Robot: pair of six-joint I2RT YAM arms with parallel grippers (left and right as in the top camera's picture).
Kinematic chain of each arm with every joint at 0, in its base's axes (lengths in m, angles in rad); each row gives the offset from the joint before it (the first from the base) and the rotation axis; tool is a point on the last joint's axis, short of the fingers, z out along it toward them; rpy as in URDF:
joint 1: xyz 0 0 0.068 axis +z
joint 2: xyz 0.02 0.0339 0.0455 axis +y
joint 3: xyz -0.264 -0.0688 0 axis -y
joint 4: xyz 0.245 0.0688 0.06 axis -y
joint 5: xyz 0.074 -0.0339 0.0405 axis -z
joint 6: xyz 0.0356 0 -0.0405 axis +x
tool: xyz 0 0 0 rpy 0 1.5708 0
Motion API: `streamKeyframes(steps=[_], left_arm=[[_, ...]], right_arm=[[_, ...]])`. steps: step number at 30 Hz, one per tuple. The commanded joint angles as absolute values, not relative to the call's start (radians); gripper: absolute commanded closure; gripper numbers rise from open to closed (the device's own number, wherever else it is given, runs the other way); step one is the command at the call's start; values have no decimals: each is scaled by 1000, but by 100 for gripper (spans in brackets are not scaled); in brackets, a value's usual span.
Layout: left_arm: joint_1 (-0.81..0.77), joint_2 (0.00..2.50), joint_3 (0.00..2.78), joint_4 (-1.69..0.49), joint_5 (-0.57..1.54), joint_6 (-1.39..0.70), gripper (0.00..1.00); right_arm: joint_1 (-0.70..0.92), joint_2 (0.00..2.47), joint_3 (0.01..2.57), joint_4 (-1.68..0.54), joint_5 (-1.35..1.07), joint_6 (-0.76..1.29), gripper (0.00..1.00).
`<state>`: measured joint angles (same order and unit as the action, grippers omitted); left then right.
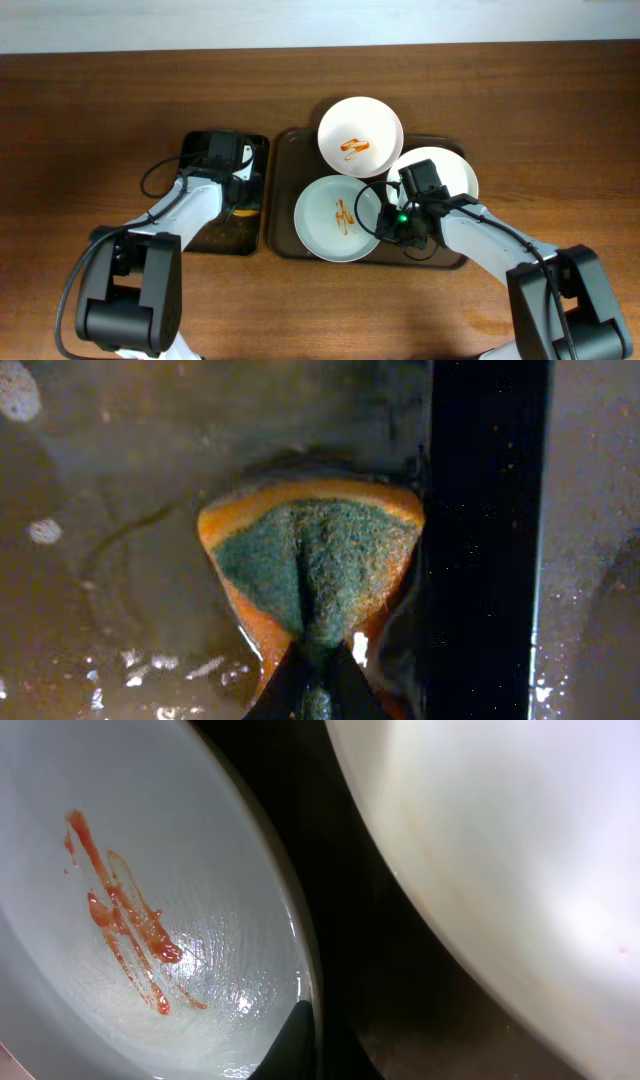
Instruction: Clean dirty plates on tray and stack at the side
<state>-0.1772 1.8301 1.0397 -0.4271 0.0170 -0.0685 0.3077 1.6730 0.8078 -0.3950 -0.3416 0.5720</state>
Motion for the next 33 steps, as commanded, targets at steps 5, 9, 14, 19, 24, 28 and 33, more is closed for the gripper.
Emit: streamKeyframes(steps=[5,9,14,19,24,28,33], left_arm=[[-151,1705,1102,-559,-49,-64,100],[-152,1771,1007,-500,-49,-76,100],[-152,1831,982,-449,-45,-83,100],[-154,1752,1029,-437,170,-83,100],[-187,1743,1028,-429,226,-105,100],[-198,1743,1029,-383,337,-112,100],[-198,1718,1030,-379,170,-112,100]], right_arm=[[321,1691,814,-402,-329,559,96],[321,1691,814,-402,-329,559,96],[321,1691,814,-403,-330,559,96],[321,1691,814,-402,-330,559,96],[321,1691,814,-402,-330,559,96],[321,1691,814,-402,-332,559,96],[321,1691,814,-403,-332,559,96]])
